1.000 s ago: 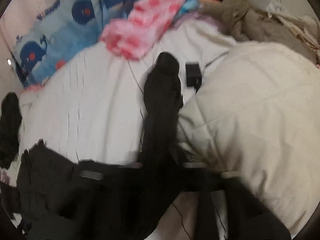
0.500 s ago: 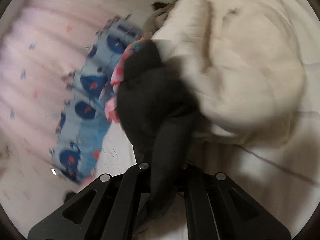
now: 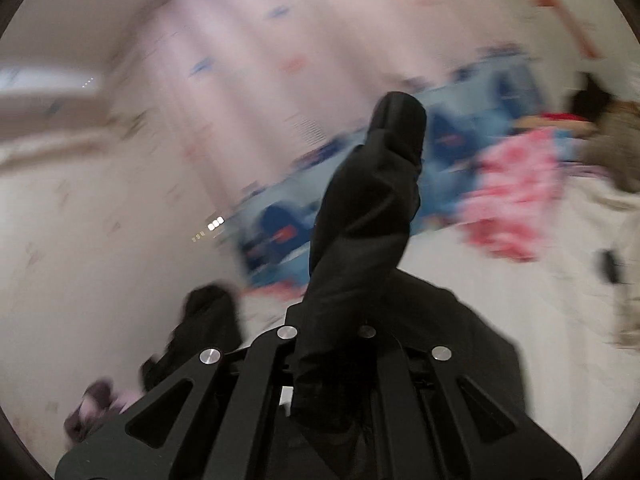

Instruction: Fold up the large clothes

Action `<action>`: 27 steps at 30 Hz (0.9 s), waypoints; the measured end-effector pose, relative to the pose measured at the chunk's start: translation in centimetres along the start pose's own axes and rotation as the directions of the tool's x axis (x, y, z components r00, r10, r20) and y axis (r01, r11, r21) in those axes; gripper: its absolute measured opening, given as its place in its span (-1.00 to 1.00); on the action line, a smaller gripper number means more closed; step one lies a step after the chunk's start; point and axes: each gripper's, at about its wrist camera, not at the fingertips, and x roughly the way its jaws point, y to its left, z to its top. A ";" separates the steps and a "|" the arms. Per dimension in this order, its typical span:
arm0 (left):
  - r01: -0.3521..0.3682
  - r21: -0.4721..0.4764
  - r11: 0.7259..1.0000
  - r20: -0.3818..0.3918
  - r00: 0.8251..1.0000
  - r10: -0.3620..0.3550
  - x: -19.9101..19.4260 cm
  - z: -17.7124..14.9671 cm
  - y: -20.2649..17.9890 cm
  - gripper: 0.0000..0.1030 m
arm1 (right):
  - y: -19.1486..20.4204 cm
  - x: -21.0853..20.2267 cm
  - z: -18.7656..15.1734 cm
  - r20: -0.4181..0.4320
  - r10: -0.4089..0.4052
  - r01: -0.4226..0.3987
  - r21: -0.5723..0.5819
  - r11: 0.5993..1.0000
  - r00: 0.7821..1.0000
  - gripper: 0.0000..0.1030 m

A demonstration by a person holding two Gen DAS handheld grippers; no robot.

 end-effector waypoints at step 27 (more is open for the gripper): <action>-0.087 -0.110 0.990 0.160 0.982 0.104 -0.9 4.3 3.9 0.89 | 8.3 3.9 -20.2 -0.472 0.022 -0.064 -0.073 0.995 0.881 0.86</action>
